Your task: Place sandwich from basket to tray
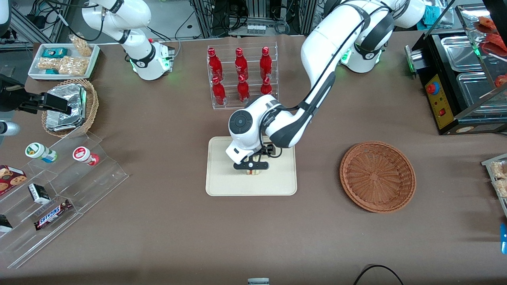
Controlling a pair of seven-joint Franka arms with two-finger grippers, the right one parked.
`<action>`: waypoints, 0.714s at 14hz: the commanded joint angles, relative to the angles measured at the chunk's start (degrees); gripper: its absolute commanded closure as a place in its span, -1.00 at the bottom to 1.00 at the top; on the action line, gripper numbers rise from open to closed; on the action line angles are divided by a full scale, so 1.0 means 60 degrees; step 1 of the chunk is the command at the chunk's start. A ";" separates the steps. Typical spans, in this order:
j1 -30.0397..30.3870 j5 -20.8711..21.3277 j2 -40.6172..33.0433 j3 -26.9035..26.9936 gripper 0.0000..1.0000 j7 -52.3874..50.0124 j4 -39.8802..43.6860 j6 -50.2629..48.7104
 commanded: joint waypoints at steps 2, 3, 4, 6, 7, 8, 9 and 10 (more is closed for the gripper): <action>0.0855 -0.0099 -0.1423 -0.0002 -1.00 0.0236 -0.0397 -0.1073; 0.1119 -0.0362 -0.1935 -0.0002 -1.00 0.0804 -0.0849 -0.1322; 0.1470 -0.0640 -0.2506 -0.0002 -1.00 0.1376 -0.1375 -0.1412; 0.2304 -0.0876 -0.3604 -0.0002 -1.00 0.2358 -0.2212 -0.2038; 0.2686 -0.0935 -0.4074 -0.0002 -1.00 0.2957 -0.2361 -0.2594; 0.3125 -0.0936 -0.4412 -0.0002 -1.00 0.3558 -0.2362 -0.3179; 0.3608 -0.1052 -0.4720 -0.0002 -1.00 0.4086 -0.2319 -0.3751; 0.4018 -0.1082 -0.5042 0.0012 -1.00 0.4541 -0.2289 -0.4162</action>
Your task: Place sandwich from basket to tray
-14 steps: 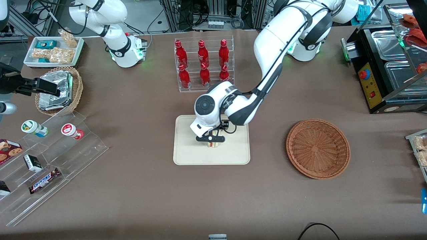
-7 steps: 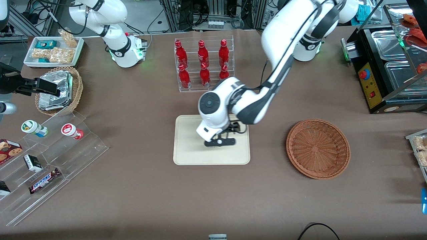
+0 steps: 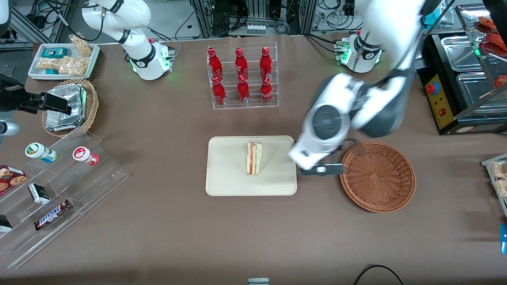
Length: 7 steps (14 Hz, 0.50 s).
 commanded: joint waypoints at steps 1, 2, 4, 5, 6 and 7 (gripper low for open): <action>0.1091 -0.0233 -0.1209 -0.0048 -1.00 0.1207 -0.0597 -0.0835; 0.1544 -0.0233 -0.1502 -0.0048 -1.00 0.1559 -0.0597 -0.1114; 0.2147 -0.0131 -0.1913 -0.0048 -1.00 0.2029 -0.0539 -0.1641; 0.2193 -0.0116 -0.2060 -0.0034 -1.00 0.2046 -0.0524 -0.2006; 0.2338 -0.0086 -0.2192 -0.0033 -1.00 0.1988 -0.0495 -0.2358; 0.2456 -0.0086 -0.2280 -0.0033 -1.00 0.1958 -0.0495 -0.2565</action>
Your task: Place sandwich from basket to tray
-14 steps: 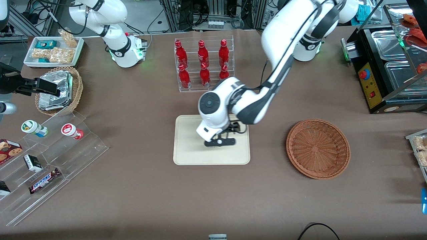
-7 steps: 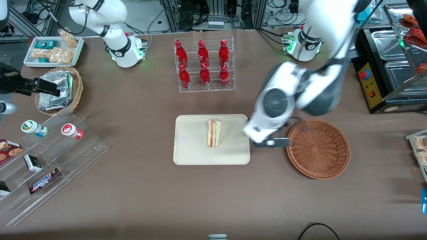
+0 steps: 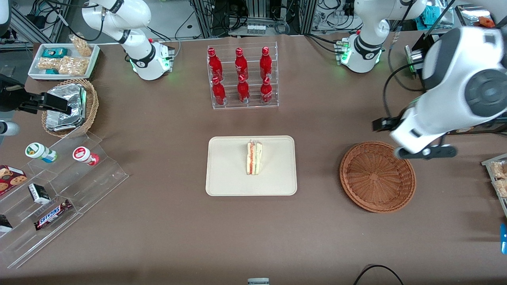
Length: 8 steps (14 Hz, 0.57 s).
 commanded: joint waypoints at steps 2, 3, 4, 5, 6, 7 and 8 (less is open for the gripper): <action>0.0495 -0.0136 -0.0898 -0.0107 -1.00 -0.0012 -0.0473 -0.0471; 0.0788 -0.0224 -0.1234 -0.0151 -1.00 0.0017 -0.0721 -0.0544; 0.0878 -0.0283 -0.1556 -0.0180 -1.00 0.0017 -0.1042 -0.0487; 0.1038 -0.0283 -0.1777 -0.0311 -1.00 0.0017 -0.1278 -0.0399; 0.1518 -0.0269 -0.1939 -0.0661 -1.00 0.0032 -0.1396 -0.0297; 0.2118 -0.0283 -0.2042 -0.1273 -1.00 0.0032 -0.1470 -0.0151; 0.2269 -0.0269 -0.2072 -0.1453 -1.00 0.0032 -0.1485 0.0010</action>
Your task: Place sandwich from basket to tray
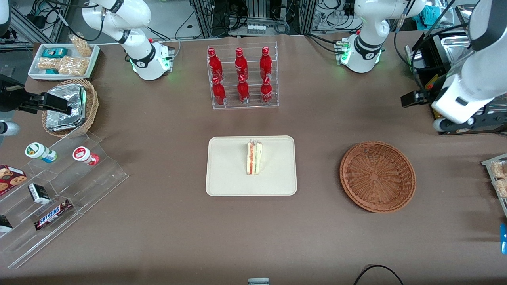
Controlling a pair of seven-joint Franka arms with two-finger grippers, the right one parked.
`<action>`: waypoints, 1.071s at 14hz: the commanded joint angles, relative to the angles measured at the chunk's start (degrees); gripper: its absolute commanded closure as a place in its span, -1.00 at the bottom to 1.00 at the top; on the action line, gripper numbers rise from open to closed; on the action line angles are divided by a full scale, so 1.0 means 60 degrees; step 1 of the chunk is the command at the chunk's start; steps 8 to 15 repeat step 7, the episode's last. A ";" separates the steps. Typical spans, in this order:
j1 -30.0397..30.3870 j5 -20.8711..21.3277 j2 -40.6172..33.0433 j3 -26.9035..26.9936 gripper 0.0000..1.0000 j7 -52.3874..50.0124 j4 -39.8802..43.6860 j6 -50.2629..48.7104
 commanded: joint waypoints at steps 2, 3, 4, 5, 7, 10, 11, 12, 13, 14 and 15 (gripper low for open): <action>0.0678 -0.0071 -0.0477 -0.0665 -1.00 -0.0032 -0.0463 0.0554; 0.0664 -0.0085 -0.0565 -0.0636 -1.00 -0.0003 -0.0477 0.0569; 0.0664 -0.0085 -0.0609 -0.0636 -1.00 0.0012 -0.0507 0.0612; 0.0664 -0.0085 -0.0638 -0.0636 -1.00 0.0012 -0.0521 0.0627; 0.0664 -0.0100 -0.0668 -0.0636 -1.00 0.0012 -0.0521 0.0686; 0.0664 -0.0100 -0.0668 -0.0636 -1.00 0.0012 -0.0521 0.0686; 0.0664 -0.0100 -0.0668 -0.0636 -1.00 0.0012 -0.0521 0.0686; 0.0664 -0.0100 -0.0668 -0.0636 -1.00 0.0012 -0.0521 0.0686; 0.0664 -0.0100 -0.0668 -0.0636 -1.00 0.0012 -0.0521 0.0686; 0.0664 -0.0100 -0.0668 -0.0636 -1.00 0.0012 -0.0521 0.0686; 0.0664 -0.0100 -0.0668 -0.0636 -1.00 0.0012 -0.0521 0.0686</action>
